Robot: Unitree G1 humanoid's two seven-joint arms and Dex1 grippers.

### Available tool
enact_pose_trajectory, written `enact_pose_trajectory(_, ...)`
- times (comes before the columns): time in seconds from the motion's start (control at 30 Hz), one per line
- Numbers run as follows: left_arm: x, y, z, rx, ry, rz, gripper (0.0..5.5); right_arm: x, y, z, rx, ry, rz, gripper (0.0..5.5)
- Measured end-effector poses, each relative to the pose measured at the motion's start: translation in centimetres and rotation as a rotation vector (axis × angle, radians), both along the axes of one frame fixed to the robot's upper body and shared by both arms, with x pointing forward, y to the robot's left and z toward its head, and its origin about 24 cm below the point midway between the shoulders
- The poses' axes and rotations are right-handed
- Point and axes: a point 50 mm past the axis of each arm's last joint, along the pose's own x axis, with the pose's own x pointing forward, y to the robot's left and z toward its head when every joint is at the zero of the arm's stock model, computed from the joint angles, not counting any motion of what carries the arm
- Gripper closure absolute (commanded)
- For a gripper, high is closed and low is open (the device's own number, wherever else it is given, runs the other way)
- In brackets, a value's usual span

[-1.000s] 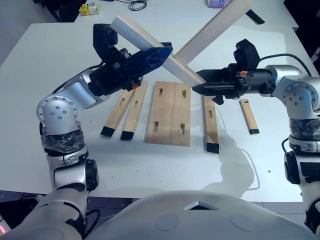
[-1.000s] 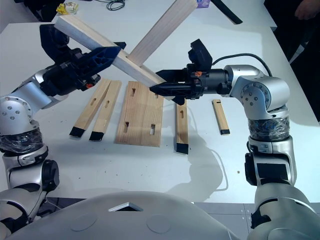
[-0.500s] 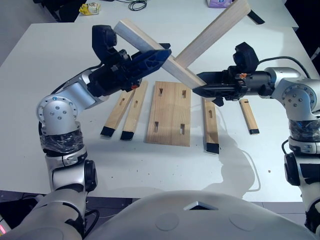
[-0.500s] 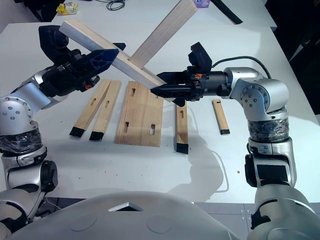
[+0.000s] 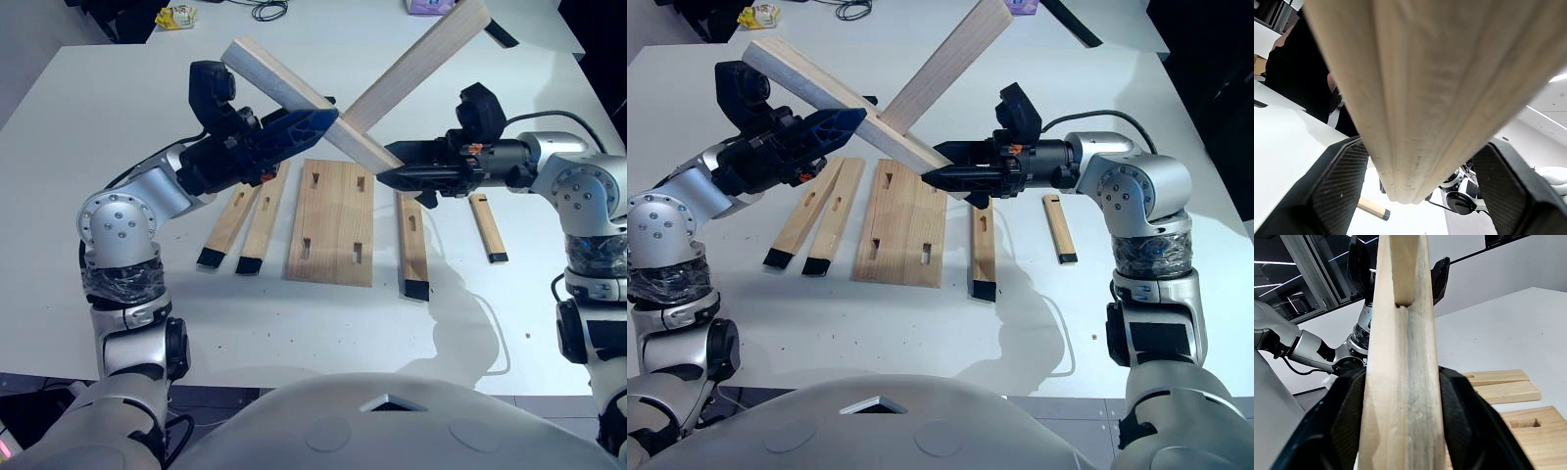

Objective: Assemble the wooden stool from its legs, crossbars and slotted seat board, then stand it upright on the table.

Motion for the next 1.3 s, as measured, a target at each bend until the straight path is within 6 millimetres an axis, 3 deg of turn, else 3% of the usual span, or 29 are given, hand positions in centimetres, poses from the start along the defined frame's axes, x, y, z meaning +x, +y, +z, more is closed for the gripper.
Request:
enact_pose_trajectory(0.2, -0.1, -0.1, 0.1, -0.009, -0.001, -0.009, 3.24, -0.1, 0.2, 0.1, 0.003, -0.007, 0.011, 3.43)
enact_pose_trajectory(0.8, 0.2, 0.2, -0.3, 0.013, -0.031, 0.035, 3.33, 0.1, 0.2, -0.2, -0.002, -0.003, -0.013, 3.43)
enact_pose_trajectory(0.83, 0.3, 0.2, -0.4, 0.015, -0.036, 0.036, 3.34, 0.1, 0.2, -0.3, -0.001, -0.005, -0.015, 3.07)
enact_pose_trajectory(1.13, 1.1, 1.5, -1.5, 0.112, -0.064, 0.078, 3.42, 1.1, -0.1, -1.0, -0.056, -0.068, -0.073, 1.67)
enact_pose_trajectory(1.3, 1.3, 2.1, -2.0, 0.230, -0.175, 0.072, 3.42, 1.2, -1.2, -1.2, -0.122, -0.109, -0.071, 1.34)
